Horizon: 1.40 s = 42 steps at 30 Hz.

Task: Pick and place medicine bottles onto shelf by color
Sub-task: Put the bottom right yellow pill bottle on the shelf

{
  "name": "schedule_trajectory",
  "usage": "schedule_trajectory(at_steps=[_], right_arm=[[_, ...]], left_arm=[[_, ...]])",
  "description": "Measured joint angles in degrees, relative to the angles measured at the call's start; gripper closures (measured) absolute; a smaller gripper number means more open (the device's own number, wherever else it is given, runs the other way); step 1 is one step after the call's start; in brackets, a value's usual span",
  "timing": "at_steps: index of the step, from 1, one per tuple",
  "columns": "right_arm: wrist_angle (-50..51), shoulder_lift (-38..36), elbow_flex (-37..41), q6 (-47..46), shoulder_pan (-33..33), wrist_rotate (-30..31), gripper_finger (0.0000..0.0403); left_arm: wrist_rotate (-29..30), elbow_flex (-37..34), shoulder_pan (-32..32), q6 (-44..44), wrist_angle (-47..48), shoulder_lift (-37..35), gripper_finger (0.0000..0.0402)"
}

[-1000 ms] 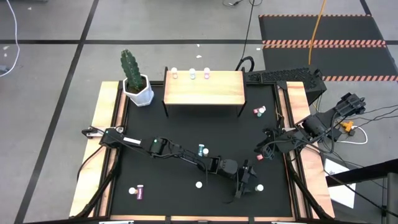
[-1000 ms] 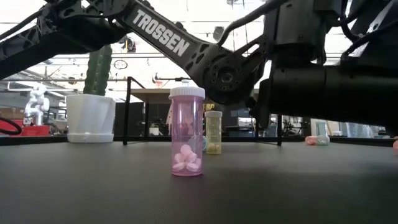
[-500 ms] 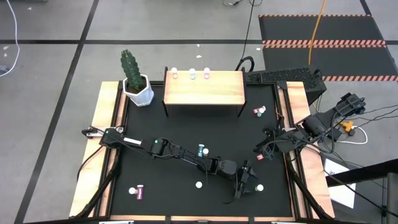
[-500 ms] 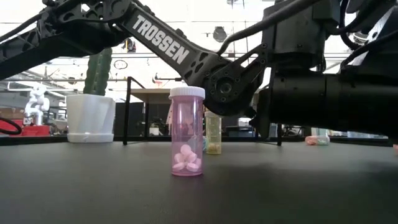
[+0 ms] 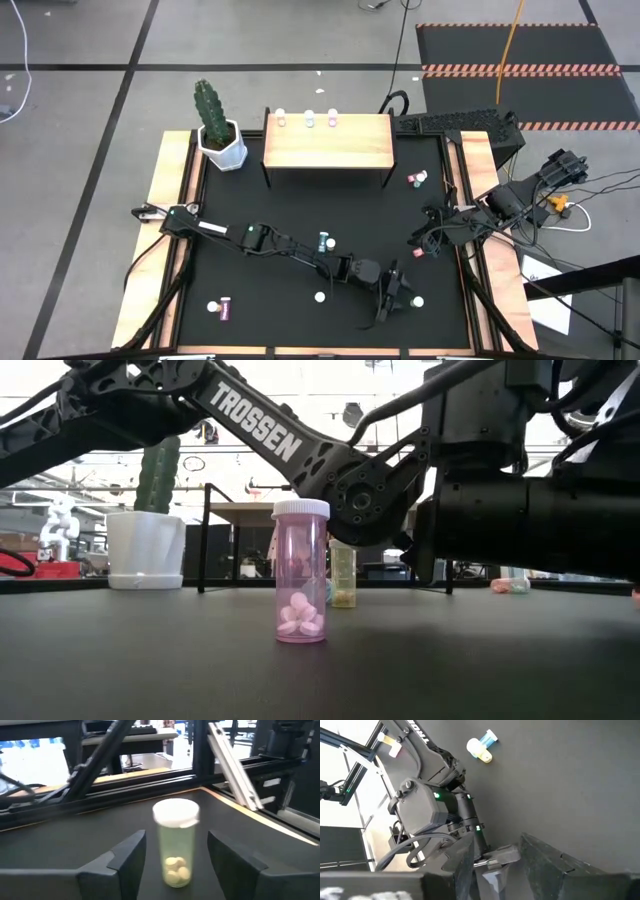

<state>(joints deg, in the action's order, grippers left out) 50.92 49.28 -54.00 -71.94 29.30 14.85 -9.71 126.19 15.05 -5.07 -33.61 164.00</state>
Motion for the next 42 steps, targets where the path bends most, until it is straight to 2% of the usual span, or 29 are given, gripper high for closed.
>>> schedule_trajectory(at_steps=[4,19,42], right_arm=[[-0.06,0.00,0.00,-0.03,0.00,0.00,0.0252],[-0.09,0.00,0.00,-0.24,0.00,0.00,0.0252],[-0.60,0.04,0.00,-0.94,0.00,0.16,0.0252]], left_arm=[[2.07,0.00,-0.18,2.19,-0.04,-0.01,0.0194],[1.25,0.00,0.19,0.73,-0.13,-0.01,0.0195],[2.94,0.00,0.70,5.24,-4.23,-0.14,0.0195]])
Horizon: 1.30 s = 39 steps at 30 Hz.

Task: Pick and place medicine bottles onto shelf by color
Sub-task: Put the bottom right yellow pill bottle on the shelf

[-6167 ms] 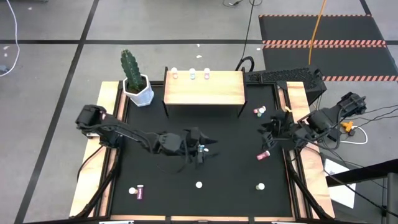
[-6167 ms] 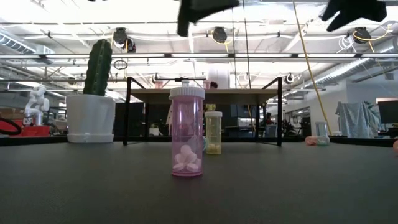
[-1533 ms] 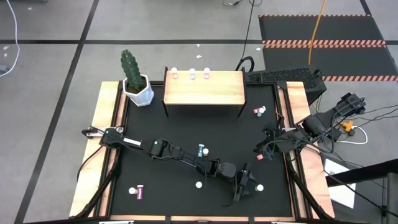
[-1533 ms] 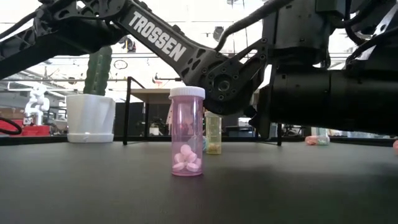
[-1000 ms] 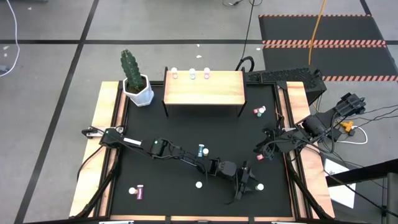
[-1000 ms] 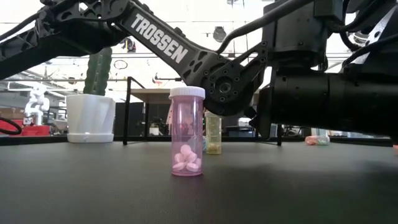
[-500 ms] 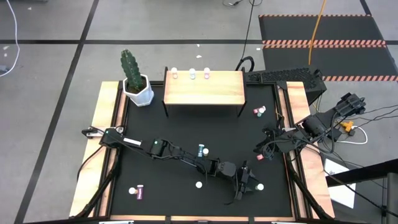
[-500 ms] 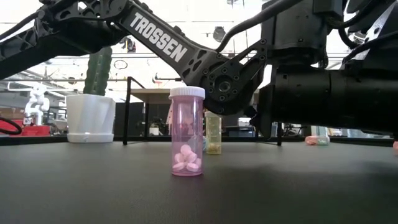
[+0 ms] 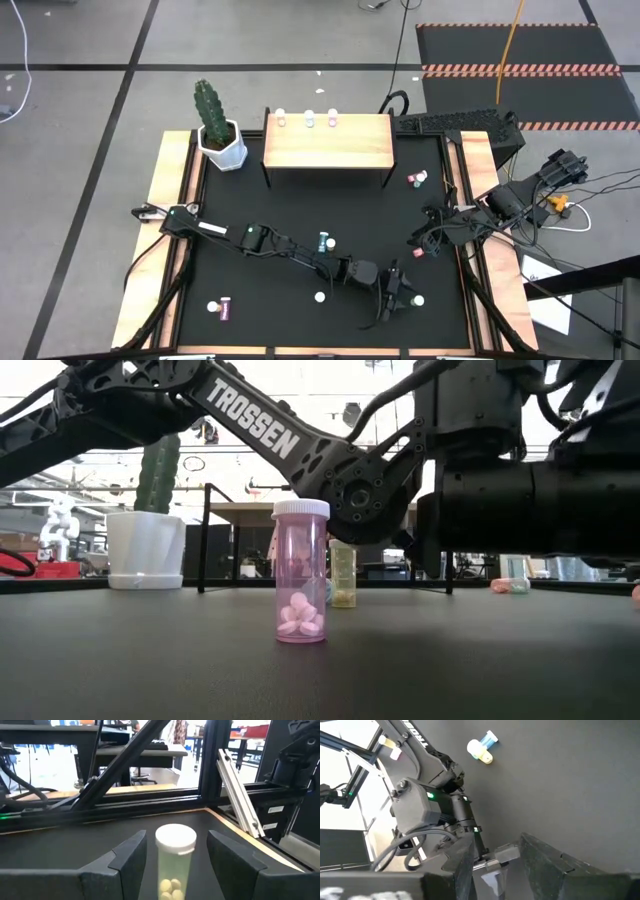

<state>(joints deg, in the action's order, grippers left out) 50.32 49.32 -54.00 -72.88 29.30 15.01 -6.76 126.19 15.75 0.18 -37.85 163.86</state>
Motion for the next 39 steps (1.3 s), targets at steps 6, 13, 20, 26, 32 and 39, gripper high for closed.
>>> schedule_trajectory(at_steps=[6,13,20,26,32,39], right_arm=[[-0.56,0.00,0.00,0.01,-0.01,0.08,0.0252],[-0.56,0.00,0.00,0.01,-0.01,0.10,0.0252],[-0.54,0.00,0.00,0.07,-0.02,0.10,0.0252],[-0.54,0.00,0.00,0.29,-0.01,0.10,0.0252],[-1.13,-0.03,0.00,1.51,0.00,0.10,0.0252],[-5.05,-3.44,0.00,5.59,-0.07,2.92,0.0252]], left_arm=[[-0.22,0.00,0.14,-1.19,0.67,0.01,0.0195],[0.83,0.00,0.07,-1.51,0.83,0.00,0.0212],[1.31,0.00,-0.52,-0.40,0.79,0.01,0.0266],[1.40,0.00,-0.70,-0.16,0.76,0.00,0.0274],[2.90,-0.01,-0.74,0.82,1.12,-0.43,0.0274],[4.46,-0.02,-1.68,3.25,5.80,-5.85,0.0275]])
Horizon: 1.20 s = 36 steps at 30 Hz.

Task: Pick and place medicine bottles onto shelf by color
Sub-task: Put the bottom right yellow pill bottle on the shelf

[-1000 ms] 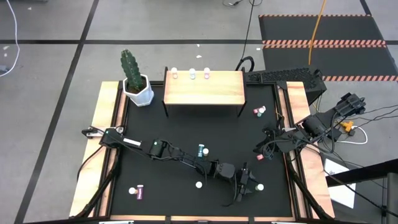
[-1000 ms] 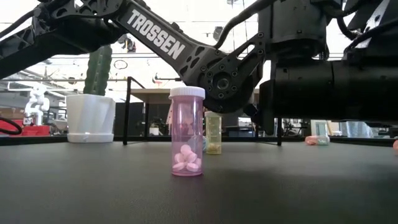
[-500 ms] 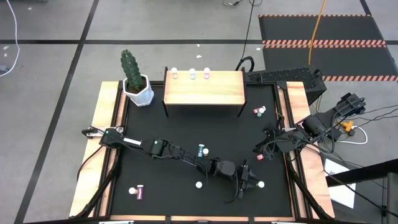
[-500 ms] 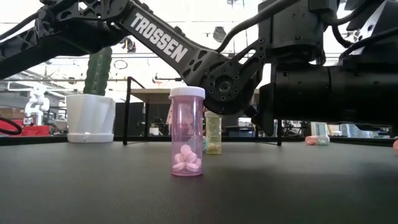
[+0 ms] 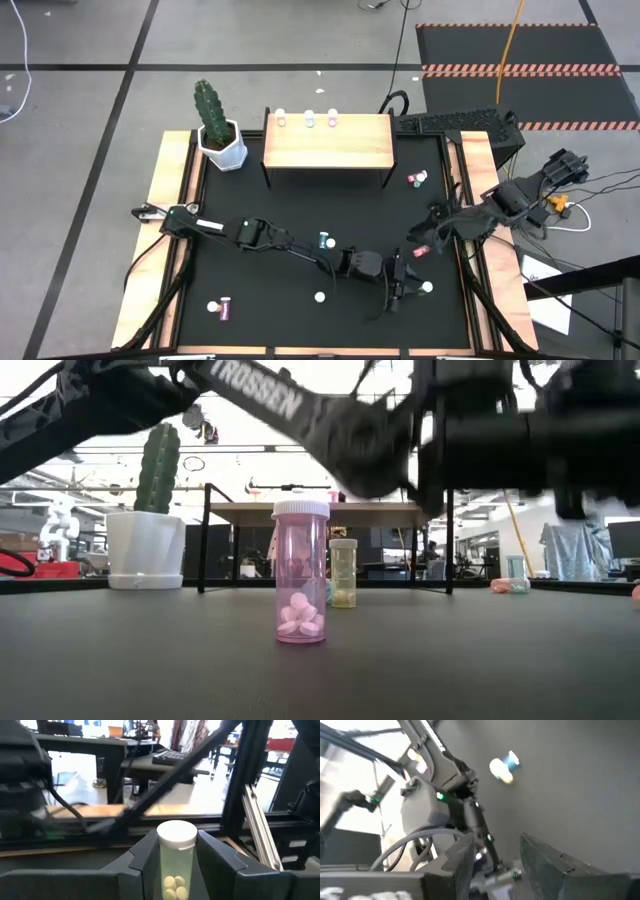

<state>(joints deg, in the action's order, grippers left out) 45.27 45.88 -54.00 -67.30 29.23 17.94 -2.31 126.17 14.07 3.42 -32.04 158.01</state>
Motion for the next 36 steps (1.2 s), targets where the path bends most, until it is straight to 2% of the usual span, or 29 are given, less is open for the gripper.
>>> schedule_trajectory(at_steps=[5,14,19,22,29,32,36], right_arm=[[-1.74,-3.65,-3.10,6.28,0.00,3.49,0.0252],[2.00,-3.30,-17.64,28.12,-0.02,12.22,0.0252],[4.38,-2.18,-22.94,35.11,-0.02,12.53,0.0252],[4.61,-2.42,-24.33,38.38,-0.02,15.63,0.0252],[4.97,-6.73,-25.72,40.16,-0.04,19.30,0.0247],[5.00,-8.32,-25.73,40.15,-0.02,16.98,0.0235],[4.89,-8.50,-25.70,41.33,-0.04,13.77,0.0215]], left_arm=[[0.30,0.00,-1.41,-2.23,13.87,-7.36,0.0275],[1.04,-0.03,-6.49,-1.20,33.65,-19.86,0.0275],[1.64,-0.04,-8.88,1.29,36.63,-26.21,0.0275],[2.40,-0.04,-9.97,3.21,36.96,-29.55,0.0275],[2.54,0.04,-12.11,6.16,37.69,-35.45,0.0275],[2.54,0.04,-12.84,6.75,38.33,-36.92,0.0275],[2.51,0.04,-13.88,11.89,38.81,-38.61,0.0275]])
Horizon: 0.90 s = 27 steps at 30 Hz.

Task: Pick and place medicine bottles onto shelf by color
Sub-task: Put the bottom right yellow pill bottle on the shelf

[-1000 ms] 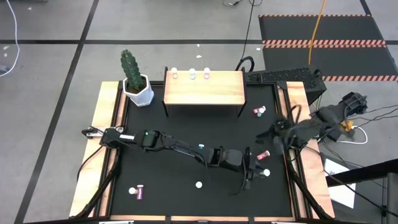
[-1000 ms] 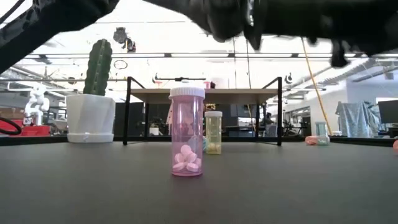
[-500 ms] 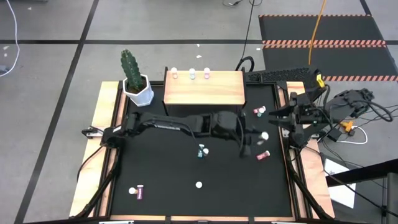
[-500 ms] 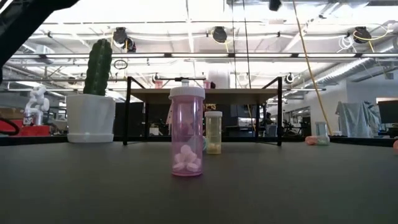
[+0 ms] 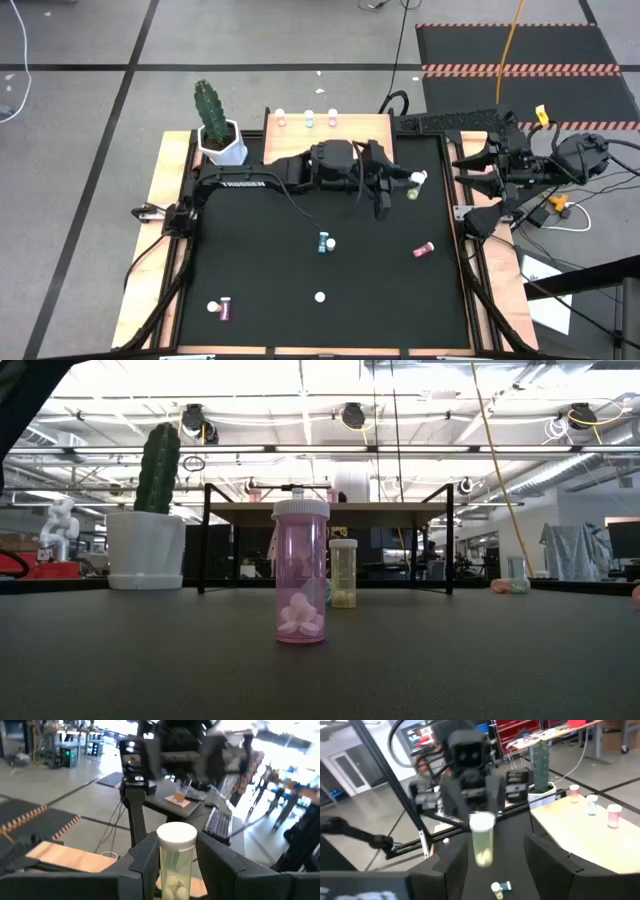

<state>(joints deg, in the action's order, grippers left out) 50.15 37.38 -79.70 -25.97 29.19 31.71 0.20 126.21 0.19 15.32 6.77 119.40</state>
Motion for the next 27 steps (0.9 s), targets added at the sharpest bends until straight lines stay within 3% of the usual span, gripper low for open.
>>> schedule_trajectory(at_steps=[9,15,21,27], right_arm=[[-11.86,6.25,4.07,6.63,-0.21,-0.03,0.0195],[-16.22,9.38,4.13,7.08,-4.35,2.42,0.0195],[-18.21,10.56,4.11,5.14,-10.19,-6.01,0.0195],[-19.17,12.27,4.11,3.15,-14.63,-12.66,0.0195]], left_arm=[[-0.09,0.00,-1.34,3.25,-0.57,-2.68,0.0275],[-3.32,-0.01,-1.41,3.44,-0.84,-3.87,0.0275],[-7.99,-0.02,-1.67,5.10,-0.83,-4.00,0.0275],[-8.29,0.00,-1.67,5.61,0.28,-4.00,0.0275]])
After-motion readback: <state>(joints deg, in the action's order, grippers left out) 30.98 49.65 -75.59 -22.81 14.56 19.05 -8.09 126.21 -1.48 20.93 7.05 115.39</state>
